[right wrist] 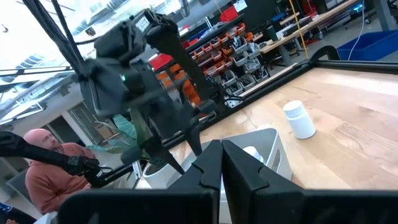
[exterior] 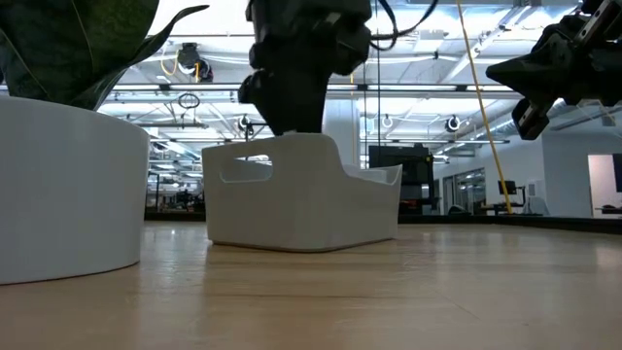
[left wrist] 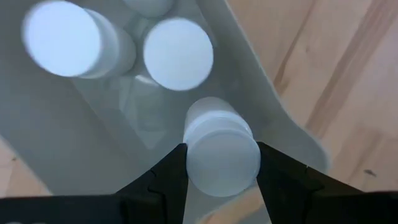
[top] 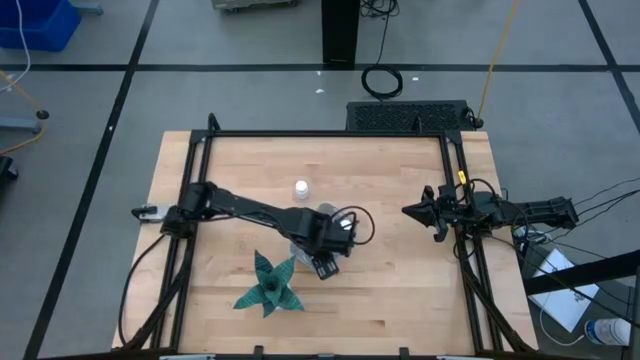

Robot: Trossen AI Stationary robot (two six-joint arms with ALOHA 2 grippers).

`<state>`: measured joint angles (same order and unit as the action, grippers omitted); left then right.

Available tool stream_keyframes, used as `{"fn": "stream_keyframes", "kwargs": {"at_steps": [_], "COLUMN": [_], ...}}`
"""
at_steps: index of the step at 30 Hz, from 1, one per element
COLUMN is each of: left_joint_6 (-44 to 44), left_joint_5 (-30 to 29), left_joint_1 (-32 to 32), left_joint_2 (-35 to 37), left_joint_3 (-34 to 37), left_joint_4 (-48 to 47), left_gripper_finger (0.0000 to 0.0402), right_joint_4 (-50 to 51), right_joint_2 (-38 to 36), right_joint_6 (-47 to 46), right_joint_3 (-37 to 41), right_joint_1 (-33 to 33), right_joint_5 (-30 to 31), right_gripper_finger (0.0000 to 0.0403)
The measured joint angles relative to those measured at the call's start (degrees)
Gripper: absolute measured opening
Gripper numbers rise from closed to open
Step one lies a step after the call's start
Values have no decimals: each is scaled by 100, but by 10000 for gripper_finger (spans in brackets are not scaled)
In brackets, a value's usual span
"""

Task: Pick and place pill bottles into a basket
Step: Put the white pill bottle into the gray bin

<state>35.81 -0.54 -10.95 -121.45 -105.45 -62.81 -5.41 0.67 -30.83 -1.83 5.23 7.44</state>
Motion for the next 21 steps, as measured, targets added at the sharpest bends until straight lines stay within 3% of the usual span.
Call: {"fn": "stream_keyframes", "kwargs": {"at_steps": [9,14,21], "left_joint_6": [-237,-529,-518], "left_joint_5": [-100,218,48], "left_joint_1": [12,71,87], "left_joint_2": [-138,-138,-138], "left_joint_3": [2,2,2], "left_joint_4": [33,33,124], "left_gripper_finger": [182,184,185], "right_joint_4": [2,2,2], "right_joint_2": [2,2,2], "right_joint_6": [2,0,0], "right_joint_3": [-2,0,0], "right_joint_1": [0,0,0], "right_joint_5": [0,0,0], "right_gripper_finger": [4,4,4]}}
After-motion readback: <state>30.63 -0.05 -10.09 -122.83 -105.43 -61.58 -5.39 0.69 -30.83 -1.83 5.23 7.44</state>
